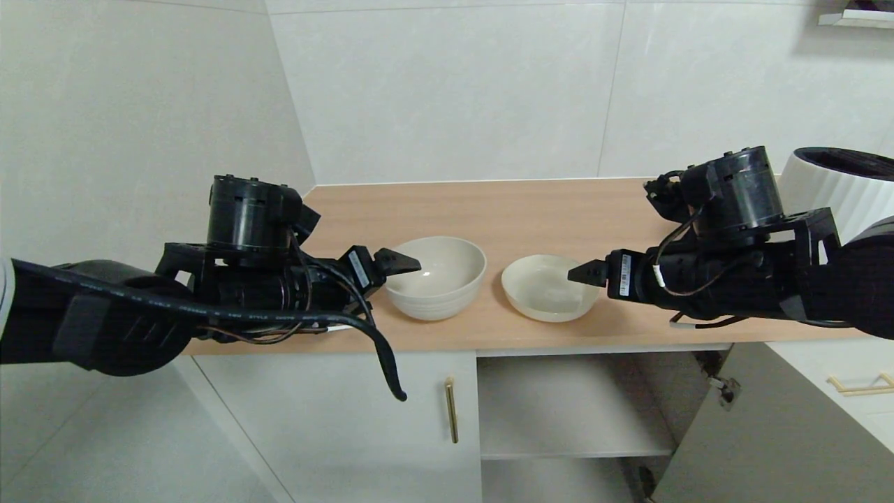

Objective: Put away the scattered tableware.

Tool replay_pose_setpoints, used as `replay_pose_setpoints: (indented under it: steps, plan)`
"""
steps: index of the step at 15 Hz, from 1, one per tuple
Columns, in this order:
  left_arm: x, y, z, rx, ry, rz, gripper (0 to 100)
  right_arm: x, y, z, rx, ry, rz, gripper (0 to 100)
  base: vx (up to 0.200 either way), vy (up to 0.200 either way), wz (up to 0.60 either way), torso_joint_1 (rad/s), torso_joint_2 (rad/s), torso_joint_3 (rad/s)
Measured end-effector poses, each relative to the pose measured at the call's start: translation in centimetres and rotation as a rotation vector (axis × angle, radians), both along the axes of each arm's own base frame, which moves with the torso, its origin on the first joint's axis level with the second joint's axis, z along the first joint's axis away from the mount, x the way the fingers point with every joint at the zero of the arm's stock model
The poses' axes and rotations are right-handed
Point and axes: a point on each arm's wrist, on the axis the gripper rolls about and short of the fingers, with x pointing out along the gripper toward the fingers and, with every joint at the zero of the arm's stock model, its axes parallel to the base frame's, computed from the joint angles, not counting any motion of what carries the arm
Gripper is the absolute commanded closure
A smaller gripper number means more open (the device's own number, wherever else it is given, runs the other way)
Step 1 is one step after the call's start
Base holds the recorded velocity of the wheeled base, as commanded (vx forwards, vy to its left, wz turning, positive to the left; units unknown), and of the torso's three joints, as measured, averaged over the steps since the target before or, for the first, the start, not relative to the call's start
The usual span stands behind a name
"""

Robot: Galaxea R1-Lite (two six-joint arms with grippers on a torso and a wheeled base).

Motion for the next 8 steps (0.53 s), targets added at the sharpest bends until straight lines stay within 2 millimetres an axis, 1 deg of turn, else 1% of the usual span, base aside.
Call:
replay_pose_setpoints:
  steps: [4,8]
  plan:
    - [0.10,-0.03,-0.20,0.004,0.006,0.002,100,0.02,0.01,-0.01,0.000,0.000,-0.001,0,0.000,0.000,0.00,0.000,0.00,0.000]
    - [-0.07,0.03,0.16,-0.001,-0.005,0.000,100,0.08,0.04,-0.01,-0.006,0.000,-0.003,0,0.000,0.000,0.00,0.000,0.00,0.000]
